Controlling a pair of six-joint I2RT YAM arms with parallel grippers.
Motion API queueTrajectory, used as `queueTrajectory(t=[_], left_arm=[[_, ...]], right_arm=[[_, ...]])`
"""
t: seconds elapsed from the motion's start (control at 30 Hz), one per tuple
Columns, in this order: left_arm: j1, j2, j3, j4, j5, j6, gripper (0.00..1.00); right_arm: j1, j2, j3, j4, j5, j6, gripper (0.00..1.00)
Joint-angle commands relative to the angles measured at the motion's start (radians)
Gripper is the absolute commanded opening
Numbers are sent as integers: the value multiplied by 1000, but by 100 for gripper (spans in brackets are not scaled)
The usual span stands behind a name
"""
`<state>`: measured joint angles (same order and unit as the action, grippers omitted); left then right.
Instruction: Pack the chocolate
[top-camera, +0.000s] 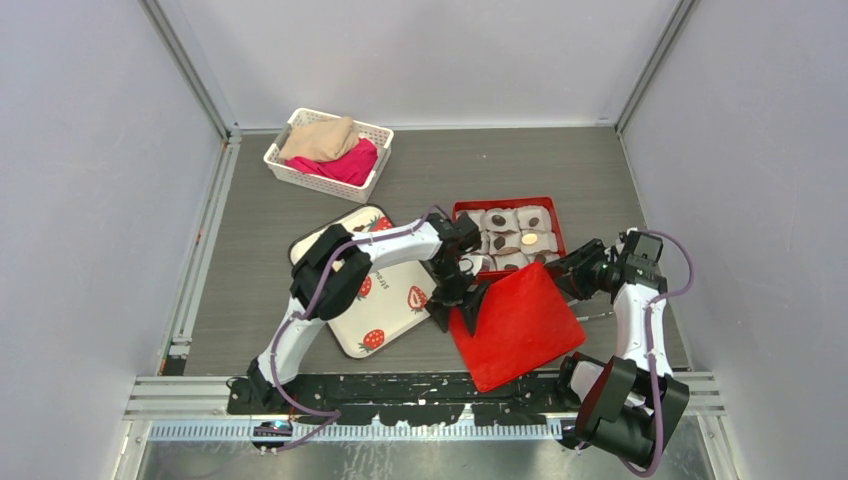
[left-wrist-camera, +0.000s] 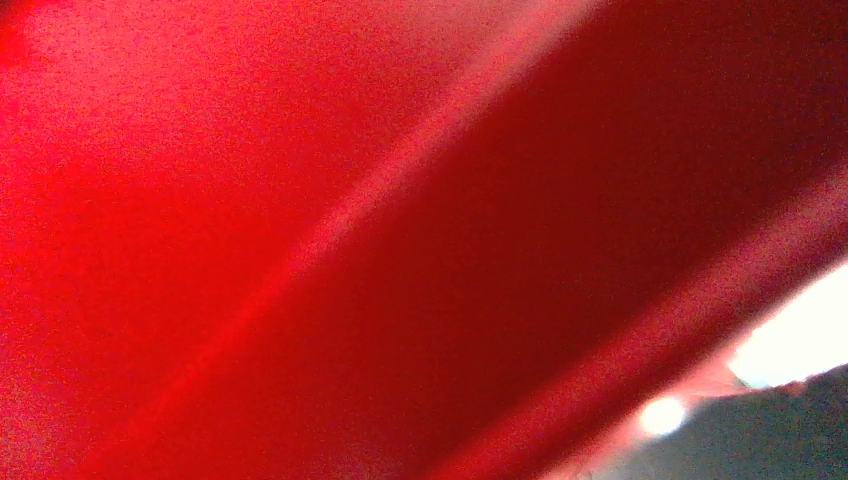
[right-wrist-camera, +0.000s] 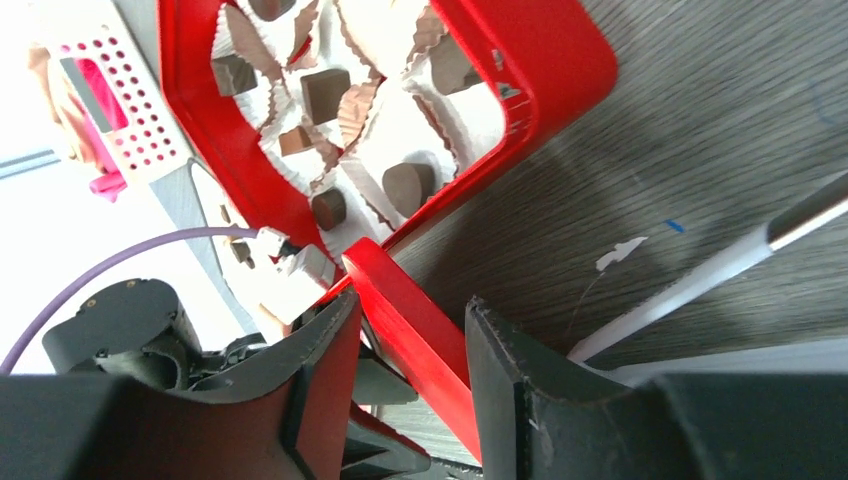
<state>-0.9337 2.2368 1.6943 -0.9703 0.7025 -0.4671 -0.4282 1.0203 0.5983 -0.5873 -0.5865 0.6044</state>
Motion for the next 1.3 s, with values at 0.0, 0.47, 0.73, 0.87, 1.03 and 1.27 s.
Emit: queueTrajectory(t=[0.0, 0.47, 0.73, 0.87, 1.03, 1.27], left_arm=[[3, -11, 68, 137, 10, 13, 72], [67, -7, 164, 142, 11, -15, 72], [89, -16, 203, 133, 1, -5, 72], [103, -11, 220, 133, 6, -6, 72], [120, -5, 256, 125, 5, -7, 72], [138, -17, 299, 133, 2, -25, 72]], right_arm=[[24, -16, 12, -148, -213, 21, 48], [43, 52, 41, 63, -291, 138, 48], [58, 142, 104, 104, -317, 153, 48], [100, 175, 108, 181, -348, 203, 48], [192, 223, 154, 235, -363, 234, 48], [231, 292, 190, 438, -446, 385, 46]])
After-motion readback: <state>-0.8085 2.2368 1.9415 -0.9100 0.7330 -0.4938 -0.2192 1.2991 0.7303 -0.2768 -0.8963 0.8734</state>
